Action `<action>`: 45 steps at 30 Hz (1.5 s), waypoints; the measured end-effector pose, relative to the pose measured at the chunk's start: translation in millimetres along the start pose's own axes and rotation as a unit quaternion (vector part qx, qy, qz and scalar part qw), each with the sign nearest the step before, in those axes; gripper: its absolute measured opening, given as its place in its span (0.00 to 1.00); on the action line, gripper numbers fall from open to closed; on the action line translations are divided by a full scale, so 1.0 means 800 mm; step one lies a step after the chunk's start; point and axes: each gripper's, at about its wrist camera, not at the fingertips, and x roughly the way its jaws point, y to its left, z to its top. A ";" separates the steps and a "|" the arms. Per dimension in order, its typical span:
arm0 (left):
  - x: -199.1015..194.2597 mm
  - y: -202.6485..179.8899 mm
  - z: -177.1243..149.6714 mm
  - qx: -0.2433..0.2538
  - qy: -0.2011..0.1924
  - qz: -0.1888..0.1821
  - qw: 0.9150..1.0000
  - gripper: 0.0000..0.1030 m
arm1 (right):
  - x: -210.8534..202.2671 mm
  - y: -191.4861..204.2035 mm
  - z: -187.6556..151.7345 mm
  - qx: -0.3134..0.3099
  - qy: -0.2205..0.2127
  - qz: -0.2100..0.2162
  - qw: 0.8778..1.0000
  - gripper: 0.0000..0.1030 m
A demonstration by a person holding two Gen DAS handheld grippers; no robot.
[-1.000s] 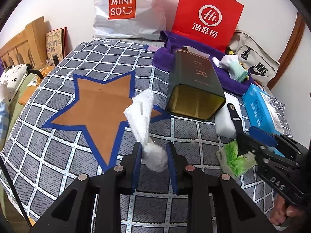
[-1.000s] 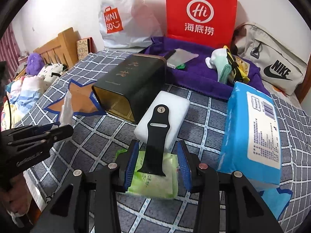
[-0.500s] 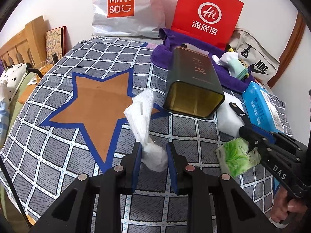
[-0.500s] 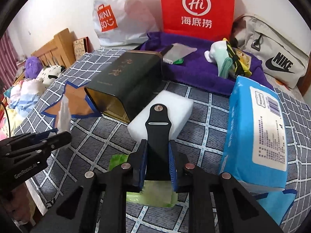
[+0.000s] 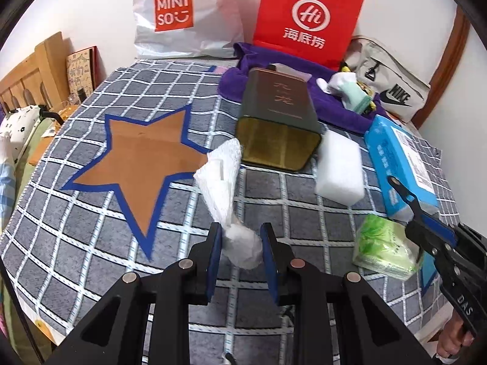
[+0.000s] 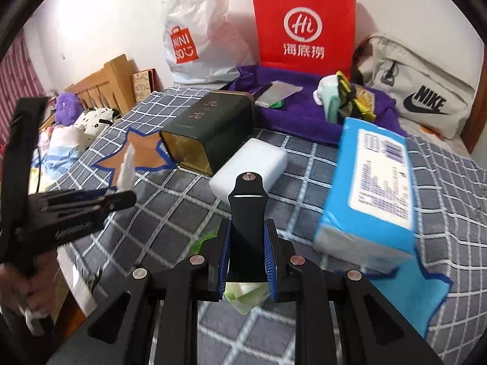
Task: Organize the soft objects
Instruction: 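Carry the white tissue and black strap toward the purple towel with both tools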
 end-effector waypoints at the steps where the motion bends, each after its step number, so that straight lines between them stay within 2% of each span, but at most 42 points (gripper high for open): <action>1: 0.000 -0.003 -0.002 0.002 0.001 -0.002 1.000 0.24 | -0.006 -0.003 -0.005 -0.004 -0.002 -0.003 1.000 0.20; 11: 0.001 -0.027 -0.014 0.019 0.012 0.006 1.000 0.24 | -0.040 -0.056 -0.044 0.039 -0.013 -0.014 0.999 0.20; 13: 0.001 -0.029 -0.015 0.022 0.013 0.006 1.000 0.24 | -0.047 -0.065 -0.052 0.043 -0.013 -0.027 0.999 0.20; 20: 0.018 -0.037 -0.022 0.027 0.031 0.002 0.999 0.26 | -0.024 -0.096 -0.082 0.050 0.028 -0.074 0.996 0.20; 23: 0.019 -0.038 -0.023 0.030 0.031 0.002 0.999 0.26 | -0.008 -0.106 -0.094 0.063 0.045 -0.063 0.995 0.20; 27: 0.025 -0.034 -0.022 0.022 0.035 -0.002 0.999 0.26 | -0.007 -0.109 -0.096 0.070 0.033 -0.056 0.995 0.23; 33: 0.024 -0.029 -0.021 0.016 0.029 -0.021 0.999 0.24 | 0.000 -0.105 -0.093 0.056 0.023 -0.067 0.996 0.21; 38: 0.011 -0.022 -0.018 0.008 0.020 -0.036 0.999 0.22 | -0.008 -0.107 -0.091 0.062 0.022 -0.055 0.996 0.21; 45: -0.014 -0.026 -0.007 0.012 0.003 -0.033 0.999 0.22 | -0.028 -0.098 -0.079 0.051 0.006 -0.042 0.998 0.21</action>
